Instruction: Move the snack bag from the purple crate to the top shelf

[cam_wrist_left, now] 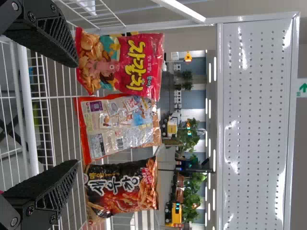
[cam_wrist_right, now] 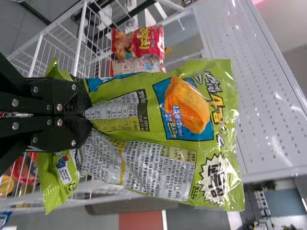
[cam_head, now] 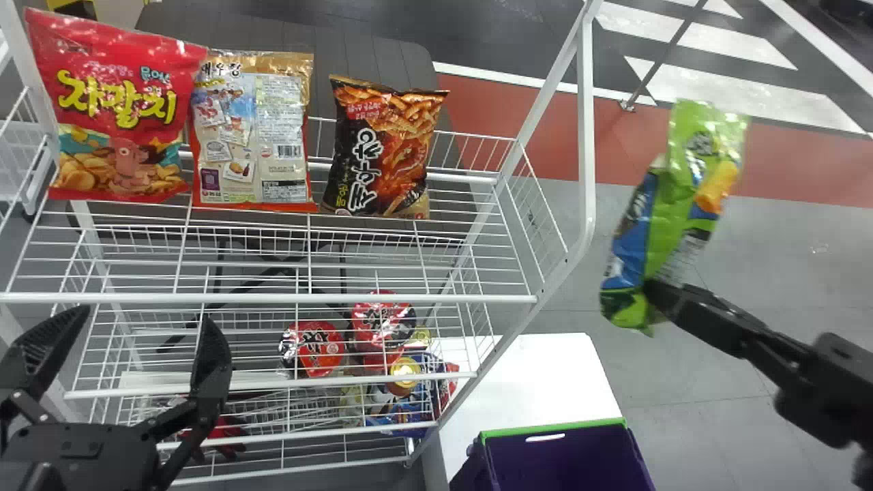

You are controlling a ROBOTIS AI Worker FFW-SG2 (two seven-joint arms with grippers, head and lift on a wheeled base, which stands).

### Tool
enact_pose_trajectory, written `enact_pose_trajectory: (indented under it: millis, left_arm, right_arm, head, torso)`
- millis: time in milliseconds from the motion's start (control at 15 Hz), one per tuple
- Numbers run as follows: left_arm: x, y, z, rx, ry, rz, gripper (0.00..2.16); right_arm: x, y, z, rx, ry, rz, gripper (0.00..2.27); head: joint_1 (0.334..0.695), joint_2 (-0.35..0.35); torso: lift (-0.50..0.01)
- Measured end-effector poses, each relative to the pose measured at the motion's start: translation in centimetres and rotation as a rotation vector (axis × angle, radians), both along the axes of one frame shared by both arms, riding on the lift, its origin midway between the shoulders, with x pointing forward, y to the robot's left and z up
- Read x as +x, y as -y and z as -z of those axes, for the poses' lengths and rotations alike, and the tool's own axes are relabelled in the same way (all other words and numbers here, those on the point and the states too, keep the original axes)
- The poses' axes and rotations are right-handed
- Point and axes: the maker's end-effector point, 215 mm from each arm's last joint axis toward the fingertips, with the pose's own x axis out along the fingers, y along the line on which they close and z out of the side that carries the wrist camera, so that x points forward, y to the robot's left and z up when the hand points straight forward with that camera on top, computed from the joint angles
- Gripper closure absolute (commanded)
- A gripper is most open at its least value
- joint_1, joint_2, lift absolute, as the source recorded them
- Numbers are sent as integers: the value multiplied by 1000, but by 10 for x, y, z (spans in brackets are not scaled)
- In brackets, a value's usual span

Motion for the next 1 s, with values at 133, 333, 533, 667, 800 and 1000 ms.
enact_pose_trajectory:
  millis: [133,333,533,667,800,1000]
  left_arm:
    - [-1,1,0,-1,0,3,103]
    - [-3,3,0,2,0,3,103]
    - [-8,4,-1,10,3,6,103]
    - [-11,5,-2,12,4,9,103]
    - [-13,4,-2,14,7,6,103]
    - [-13,2,-2,16,11,1,103]
  right_arm:
    - [16,-24,4,-8,17,-48,2246]
    - [46,-52,6,-83,106,-77,2246]
    - [76,-83,6,-155,226,-88,2246]
    - [98,-98,8,-193,316,-71,2246]
    - [119,-114,18,-241,402,-66,2246]
    - [146,-121,36,-282,468,-23,2246]
  head:
    - [695,-350]
    - [695,-323]
    - [695,-257]
    - [695,-234]
    - [695,-207]
    - [695,-174]
  torso:
    - [0]
    - [0]
    - [0]
    - [0]
    - [0]
    - [0]
